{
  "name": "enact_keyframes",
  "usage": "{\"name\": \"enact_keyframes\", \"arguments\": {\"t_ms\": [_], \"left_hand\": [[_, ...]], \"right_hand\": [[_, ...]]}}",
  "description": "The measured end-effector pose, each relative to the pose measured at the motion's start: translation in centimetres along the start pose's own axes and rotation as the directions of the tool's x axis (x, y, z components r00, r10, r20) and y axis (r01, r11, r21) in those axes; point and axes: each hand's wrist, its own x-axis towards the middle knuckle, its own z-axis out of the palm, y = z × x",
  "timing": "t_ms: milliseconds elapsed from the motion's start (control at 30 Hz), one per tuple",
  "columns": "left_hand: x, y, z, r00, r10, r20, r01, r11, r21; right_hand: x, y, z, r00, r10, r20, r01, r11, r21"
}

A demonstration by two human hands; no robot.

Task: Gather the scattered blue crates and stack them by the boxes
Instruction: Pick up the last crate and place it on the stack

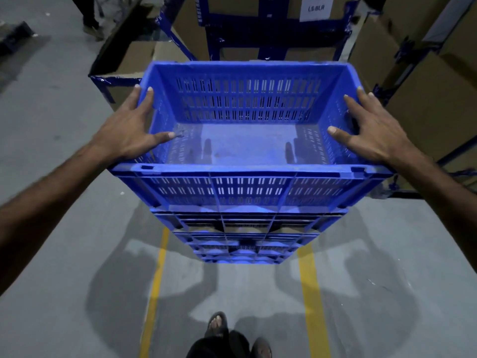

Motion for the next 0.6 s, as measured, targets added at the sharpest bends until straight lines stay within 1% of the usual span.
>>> {"name": "enact_keyframes", "arguments": {"t_ms": [167, 300, 467, 600], "left_hand": [[0.6, -0.3, 0.4, 1.0, 0.008, -0.027, -0.008, 1.0, 0.001], [-0.2, 0.1, -0.1, 1.0, 0.025, -0.012, -0.025, 1.0, 0.003], [-0.5, 0.5, -0.6, 1.0, 0.006, 0.0, -0.006, 1.0, -0.017], [-0.5, 0.6, -0.6, 1.0, 0.006, -0.004, -0.006, 1.0, -0.015]], "right_hand": [[0.2, -0.1, 0.1, 1.0, -0.007, -0.015, 0.007, 1.0, -0.001], [-0.3, -0.4, -0.3, 1.0, 0.0, -0.005, 0.0, 1.0, -0.003], [-0.2, -0.4, -0.5, 1.0, 0.015, 0.011, -0.015, 1.0, 0.006], [0.0, -0.2, -0.5, 1.0, 0.0, 0.011, 0.0, 1.0, 0.002]]}}
